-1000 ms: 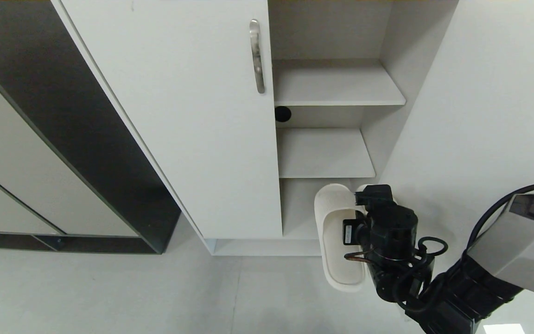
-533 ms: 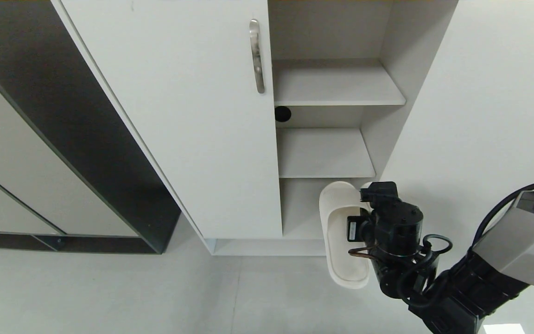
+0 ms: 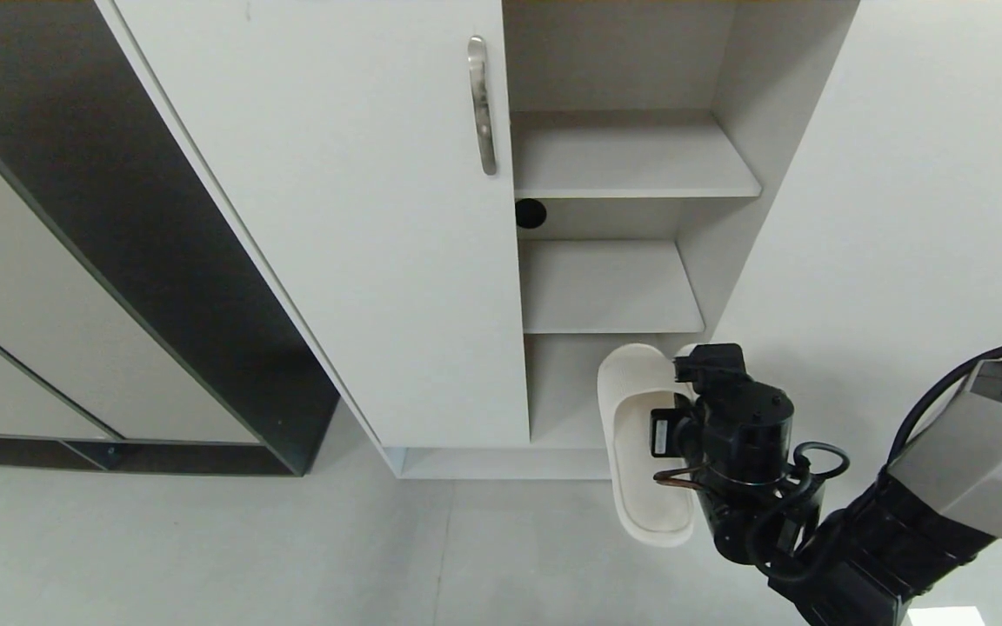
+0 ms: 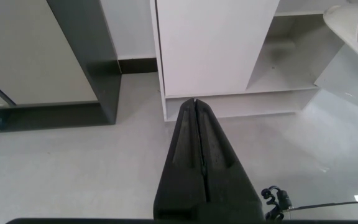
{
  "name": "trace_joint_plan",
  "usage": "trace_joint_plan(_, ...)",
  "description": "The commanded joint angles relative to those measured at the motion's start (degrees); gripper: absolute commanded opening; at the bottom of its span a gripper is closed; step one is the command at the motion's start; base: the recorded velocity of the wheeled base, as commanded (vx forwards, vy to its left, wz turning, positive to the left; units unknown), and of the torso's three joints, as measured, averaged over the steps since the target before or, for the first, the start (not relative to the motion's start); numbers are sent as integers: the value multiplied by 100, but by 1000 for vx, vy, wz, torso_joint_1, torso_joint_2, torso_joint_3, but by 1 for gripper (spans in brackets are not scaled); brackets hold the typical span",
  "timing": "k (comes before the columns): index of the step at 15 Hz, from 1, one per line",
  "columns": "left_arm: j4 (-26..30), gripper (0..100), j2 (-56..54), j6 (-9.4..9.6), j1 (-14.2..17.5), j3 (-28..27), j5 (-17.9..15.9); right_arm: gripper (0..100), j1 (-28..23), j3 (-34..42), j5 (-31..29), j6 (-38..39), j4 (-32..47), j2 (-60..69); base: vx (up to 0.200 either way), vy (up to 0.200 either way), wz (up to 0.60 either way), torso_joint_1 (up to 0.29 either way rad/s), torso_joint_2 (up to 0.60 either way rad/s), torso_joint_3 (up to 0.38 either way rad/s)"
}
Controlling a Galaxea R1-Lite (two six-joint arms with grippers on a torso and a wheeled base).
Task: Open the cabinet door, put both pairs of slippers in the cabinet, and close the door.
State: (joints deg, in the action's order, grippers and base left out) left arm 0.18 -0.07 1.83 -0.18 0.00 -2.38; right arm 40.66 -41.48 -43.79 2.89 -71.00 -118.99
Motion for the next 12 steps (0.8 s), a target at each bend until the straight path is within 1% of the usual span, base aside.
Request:
trace_joint_plan(1,-1,0,7,-7,1,0,0,0,303,-290,55,1,236,16,0,0,0,0,0,0)
trace_joint_plan(3,-1,0,7,2,1,0,0,0,478,-853,99,124,912,-1,0,0,0,0,0,0)
trace_joint_plan(5,-1,0,7,-7,1,0,0,0,487,-1072,169,221,1237,16,0,0,0,0,0,0)
trace_joint_plan(8,-1,0,7,-16,1,0,0,0,478,-844,371,256,1211,-98,0,0,0,0,0,0)
trace_joint_plan(12,-1,0,7,-16,1,0,0,0,487,-844,353,344,1132,-89,0,0,0,0,0,0)
